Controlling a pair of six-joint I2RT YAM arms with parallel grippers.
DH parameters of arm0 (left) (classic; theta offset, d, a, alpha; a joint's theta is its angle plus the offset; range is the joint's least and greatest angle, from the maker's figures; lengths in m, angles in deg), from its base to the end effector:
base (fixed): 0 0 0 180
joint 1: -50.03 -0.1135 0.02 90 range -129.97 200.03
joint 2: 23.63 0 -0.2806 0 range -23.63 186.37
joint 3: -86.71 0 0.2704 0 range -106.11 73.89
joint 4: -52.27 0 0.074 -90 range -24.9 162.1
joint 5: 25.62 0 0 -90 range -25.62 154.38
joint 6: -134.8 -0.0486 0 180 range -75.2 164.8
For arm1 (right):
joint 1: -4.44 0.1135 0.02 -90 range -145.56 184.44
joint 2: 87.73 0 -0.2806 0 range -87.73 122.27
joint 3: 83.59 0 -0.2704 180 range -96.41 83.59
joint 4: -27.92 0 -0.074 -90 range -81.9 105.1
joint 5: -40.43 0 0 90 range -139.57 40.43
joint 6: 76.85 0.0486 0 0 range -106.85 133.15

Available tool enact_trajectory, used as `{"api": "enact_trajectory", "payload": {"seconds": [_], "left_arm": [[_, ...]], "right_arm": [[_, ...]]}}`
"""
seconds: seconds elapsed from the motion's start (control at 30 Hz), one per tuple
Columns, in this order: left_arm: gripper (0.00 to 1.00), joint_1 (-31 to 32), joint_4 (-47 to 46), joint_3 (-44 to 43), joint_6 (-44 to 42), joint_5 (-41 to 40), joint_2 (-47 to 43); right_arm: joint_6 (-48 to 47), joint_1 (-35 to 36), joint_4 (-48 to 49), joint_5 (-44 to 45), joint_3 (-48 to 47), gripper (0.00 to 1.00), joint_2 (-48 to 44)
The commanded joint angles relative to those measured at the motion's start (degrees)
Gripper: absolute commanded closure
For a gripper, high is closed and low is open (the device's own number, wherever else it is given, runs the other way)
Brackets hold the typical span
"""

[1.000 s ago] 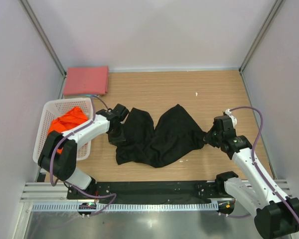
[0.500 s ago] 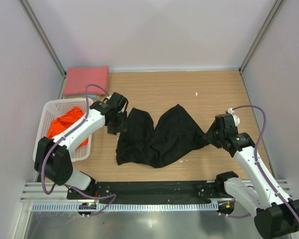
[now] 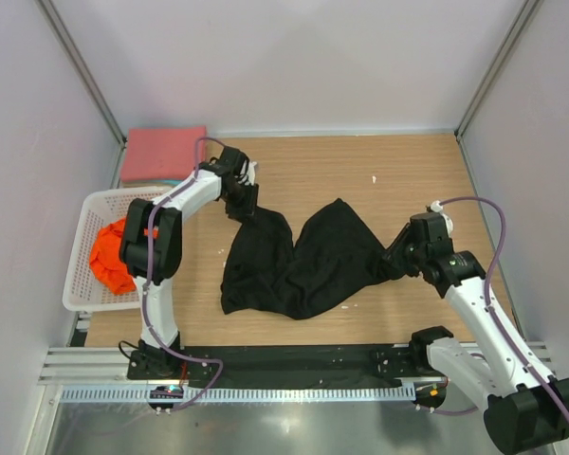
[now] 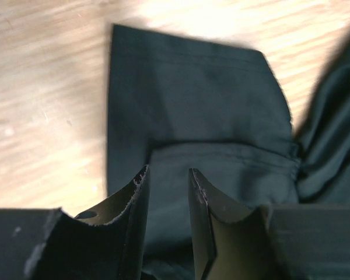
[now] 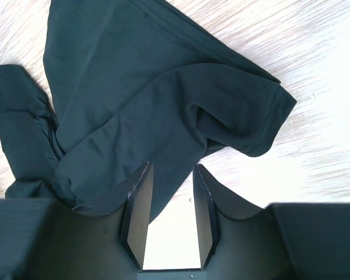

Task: Fold and stack the t-shirts
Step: Flatten the tshirt out

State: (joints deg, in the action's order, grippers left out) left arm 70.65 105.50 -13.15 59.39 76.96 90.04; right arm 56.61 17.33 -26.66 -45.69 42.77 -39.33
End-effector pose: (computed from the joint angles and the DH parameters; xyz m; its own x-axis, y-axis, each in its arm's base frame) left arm 0.4105 -0.1658 0.1941 -0.9406 0.0912 -0.3270 0.1925 0.9367 -0.2923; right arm 0.1789 0.0376 0.2551 -0.6603 0.5529 -0.5083 0.3783 0.8295 0.4109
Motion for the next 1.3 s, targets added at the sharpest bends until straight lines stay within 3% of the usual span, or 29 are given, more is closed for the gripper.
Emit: {"api": "enact_trajectory", "payload": {"seconds": [0.0, 0.23, 0.63, 0.8, 1.07, 1.2, 1.27], "left_arm": [[0.67, -2.25, -2.79, -3.48, -3.42, 5.61, 1.64], [0.67, -2.34, -3.84, -3.13, -4.83, 9.30, 4.63], [0.71, -2.34, -3.84, -1.99, -5.80, 7.90, 5.95], [0.66, -2.17, -3.49, -0.76, -7.12, 7.37, 4.90], [0.66, -1.90, -2.70, 0.56, -8.53, 6.75, 3.67], [0.74, -1.81, -3.49, 1.00, -8.26, 7.72, 3.23], [0.83, -1.81, -3.31, 1.17, -8.00, 8.42, 2.97]], "right_arm": [[-1.18, -0.14, 2.82, -1.24, -1.19, 0.61, 1.34], [-1.71, -0.14, 4.58, -1.24, -1.19, 0.61, 3.72], [-1.98, -0.14, 5.37, -1.24, -0.31, 0.62, 4.24], [-1.89, -0.14, 5.63, -1.51, 0.12, 0.61, 4.16], [-1.36, -0.14, 5.81, -2.03, 0.74, 0.61, 3.54], [-1.19, -0.14, 5.90, -1.68, 1.44, 0.61, 2.93], [-1.01, -0.14, 5.81, -1.42, 1.79, 0.61, 3.01]]}}
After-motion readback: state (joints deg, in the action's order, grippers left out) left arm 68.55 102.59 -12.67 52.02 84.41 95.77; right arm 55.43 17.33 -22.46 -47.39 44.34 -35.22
